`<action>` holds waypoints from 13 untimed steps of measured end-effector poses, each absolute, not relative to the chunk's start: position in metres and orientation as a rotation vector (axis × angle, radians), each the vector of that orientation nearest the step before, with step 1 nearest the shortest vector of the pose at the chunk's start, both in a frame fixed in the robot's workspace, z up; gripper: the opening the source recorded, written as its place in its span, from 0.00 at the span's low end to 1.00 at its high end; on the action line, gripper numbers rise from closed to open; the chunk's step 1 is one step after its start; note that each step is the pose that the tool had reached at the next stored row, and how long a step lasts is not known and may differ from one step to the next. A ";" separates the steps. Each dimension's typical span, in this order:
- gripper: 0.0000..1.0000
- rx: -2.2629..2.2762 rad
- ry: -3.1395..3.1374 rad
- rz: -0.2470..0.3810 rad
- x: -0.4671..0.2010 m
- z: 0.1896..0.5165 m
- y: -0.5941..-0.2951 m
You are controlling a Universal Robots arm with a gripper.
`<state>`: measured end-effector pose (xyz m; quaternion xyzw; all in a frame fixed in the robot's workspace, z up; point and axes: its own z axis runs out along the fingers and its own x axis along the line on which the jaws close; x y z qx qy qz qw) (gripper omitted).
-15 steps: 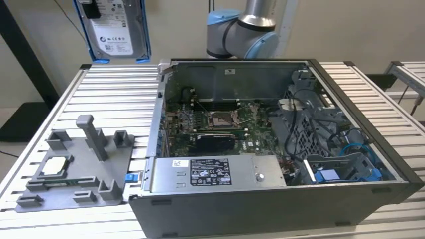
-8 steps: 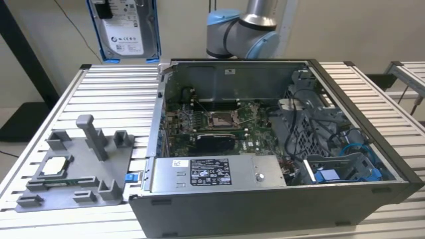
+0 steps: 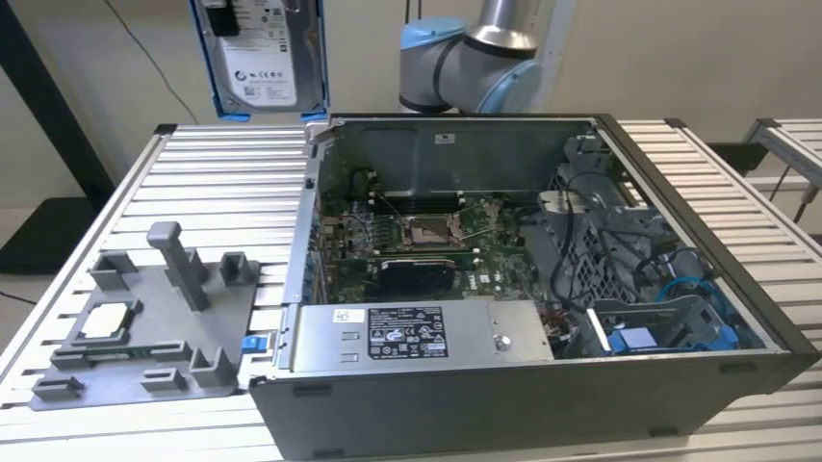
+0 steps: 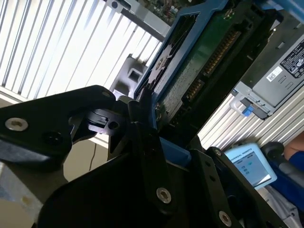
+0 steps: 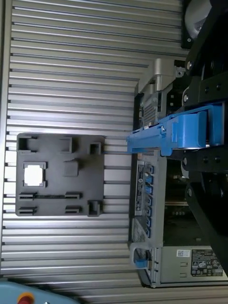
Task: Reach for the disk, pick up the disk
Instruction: 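Pick up the disk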
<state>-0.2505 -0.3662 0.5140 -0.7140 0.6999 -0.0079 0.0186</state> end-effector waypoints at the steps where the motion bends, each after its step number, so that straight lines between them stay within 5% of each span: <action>1: 0.00 -2.217 2.173 -0.025 -0.248 0.514 -0.366; 13: 0.00 -2.217 2.174 -0.023 -0.216 0.514 -0.366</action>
